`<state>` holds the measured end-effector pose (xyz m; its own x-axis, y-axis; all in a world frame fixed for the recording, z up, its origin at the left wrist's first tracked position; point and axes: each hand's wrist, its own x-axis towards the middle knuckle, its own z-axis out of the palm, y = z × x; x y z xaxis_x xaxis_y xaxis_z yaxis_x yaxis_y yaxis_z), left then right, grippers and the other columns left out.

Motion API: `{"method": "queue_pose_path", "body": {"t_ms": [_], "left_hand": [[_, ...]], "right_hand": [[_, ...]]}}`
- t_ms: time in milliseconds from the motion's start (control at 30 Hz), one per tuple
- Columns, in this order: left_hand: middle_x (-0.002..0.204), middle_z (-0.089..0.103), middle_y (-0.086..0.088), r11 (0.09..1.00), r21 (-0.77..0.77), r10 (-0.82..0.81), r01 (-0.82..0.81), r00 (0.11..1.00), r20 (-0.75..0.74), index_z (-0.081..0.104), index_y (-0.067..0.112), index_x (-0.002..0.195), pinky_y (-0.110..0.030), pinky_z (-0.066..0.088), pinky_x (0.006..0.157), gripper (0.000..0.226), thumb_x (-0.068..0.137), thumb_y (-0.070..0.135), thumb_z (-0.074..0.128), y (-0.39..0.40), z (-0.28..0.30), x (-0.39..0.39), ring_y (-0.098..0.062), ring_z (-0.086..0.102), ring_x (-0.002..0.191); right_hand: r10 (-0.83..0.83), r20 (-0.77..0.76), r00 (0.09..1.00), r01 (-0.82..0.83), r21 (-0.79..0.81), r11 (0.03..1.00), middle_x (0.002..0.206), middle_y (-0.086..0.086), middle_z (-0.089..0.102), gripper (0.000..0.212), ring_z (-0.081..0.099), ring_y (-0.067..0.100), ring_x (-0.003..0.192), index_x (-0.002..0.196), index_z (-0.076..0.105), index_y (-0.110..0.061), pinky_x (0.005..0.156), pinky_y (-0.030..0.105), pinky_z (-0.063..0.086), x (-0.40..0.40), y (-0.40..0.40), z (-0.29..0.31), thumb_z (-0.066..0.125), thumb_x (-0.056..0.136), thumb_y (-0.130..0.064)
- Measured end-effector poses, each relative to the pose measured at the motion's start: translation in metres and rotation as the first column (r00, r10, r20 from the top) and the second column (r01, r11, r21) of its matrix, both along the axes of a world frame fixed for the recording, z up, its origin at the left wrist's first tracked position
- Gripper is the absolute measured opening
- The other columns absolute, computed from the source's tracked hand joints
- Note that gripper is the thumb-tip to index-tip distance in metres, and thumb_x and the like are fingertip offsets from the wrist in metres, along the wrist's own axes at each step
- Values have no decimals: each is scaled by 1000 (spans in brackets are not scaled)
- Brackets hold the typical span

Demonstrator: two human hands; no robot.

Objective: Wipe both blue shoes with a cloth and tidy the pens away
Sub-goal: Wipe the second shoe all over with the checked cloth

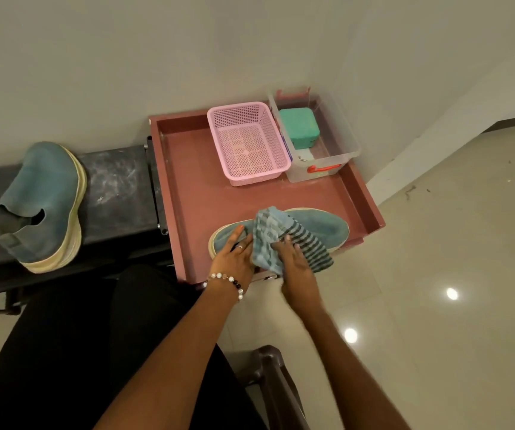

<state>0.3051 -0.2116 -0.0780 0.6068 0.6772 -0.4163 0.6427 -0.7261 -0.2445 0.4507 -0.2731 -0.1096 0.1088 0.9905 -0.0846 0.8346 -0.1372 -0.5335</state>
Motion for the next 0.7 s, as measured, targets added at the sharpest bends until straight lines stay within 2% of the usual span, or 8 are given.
{"method": "queue_pose_path", "body": {"t_ms": [67, 200, 267, 333, 467, 567, 633, 700], "left_hand": [[160, -16, -6, 999, 33, -6, 5, 999, 33, -18, 8, 149, -48, -24, 111, 68, 101, 29, 26, 0, 0, -2, -21, -17, 147], [156, -28, -5, 998, 48, 24, -31, 990, 137, -25, 9, 147, -46, -26, 108, 74, 97, 17, 29, 1, -4, -4, -17, -19, 146], [156, -27, -6, 999, 33, 24, -28, 991, 134, -25, 9, 148, -45, -23, 111, 77, 96, 18, 32, 2, -4, -3, -17, -19, 146], [157, -25, -6, 999, 21, 29, -32, 993, 116, -23, 9, 148, -46, -20, 113, 77, 97, 21, 33, 3, -5, -2, -18, -19, 146], [160, -14, -8, 998, -11, -68, 67, 998, -8, -9, 10, 153, -51, -18, 114, 73, 99, 36, 34, 8, 0, -1, -25, -22, 145], [159, -19, -8, 1000, -4, -27, 27, 997, 67, -16, 8, 150, -49, -16, 115, 66, 101, 24, 25, 7, 2, -3, -21, -18, 146], [157, -25, -5, 1000, -7, 3, -3, 993, 121, -21, 9, 149, -46, -17, 114, 63, 100, 15, 19, 7, 3, -3, -18, -18, 146], [156, -27, -4, 1000, -2, 9, -9, 990, 141, -23, 10, 148, -44, -18, 113, 64, 100, 13, 18, 6, 3, -2, -17, -18, 146]], "right_hand": [[97, 139, 986, -102, 34, 994, 146, 10, 41, 74, 40, 31, 133, 137, 43, -21, 100, 45, 46, 42, -7, -1, 53, 74, 16], [-112, 168, 979, 117, -25, 993, 145, 11, 42, 50, 41, 33, 131, 137, 42, -20, 100, 48, 45, 80, -14, 9, 47, 91, 0], [-269, 141, 953, 274, -15, 962, 144, 10, 43, 57, 52, 31, 119, 138, 36, -22, 92, 47, 50, 49, -11, 2, 48, 88, 2], [-360, -26, 933, 359, -28, 933, 139, 12, 46, 70, 61, 28, 103, 137, 33, -24, 80, 43, 56, 8, -6, -9, 48, 79, 12], [-142, -127, 982, 144, 3, 990, 149, 12, 35, 73, 53, 34, 118, 136, 43, -19, 86, 42, 54, -22, -4, -6, 53, 72, 16], [86, 106, 991, -87, 0, 996, 145, 4, 41, 49, 49, 24, 125, 138, 41, -24, 99, 39, 48, 37, -9, 3, 54, 92, -15], [-1, 170, 986, 4, -19, 1000, 137, 7, 49, 40, 50, 25, 123, 136, 42, -21, 99, 41, 47, 79, -12, 9, 43, 96, -25], [-163, 181, 970, 159, 35, 987, 130, 16, 52, 46, 55, 33, 114, 134, 42, -13, 89, 44, 52, 83, -13, 11, 50, 90, -6]]}}
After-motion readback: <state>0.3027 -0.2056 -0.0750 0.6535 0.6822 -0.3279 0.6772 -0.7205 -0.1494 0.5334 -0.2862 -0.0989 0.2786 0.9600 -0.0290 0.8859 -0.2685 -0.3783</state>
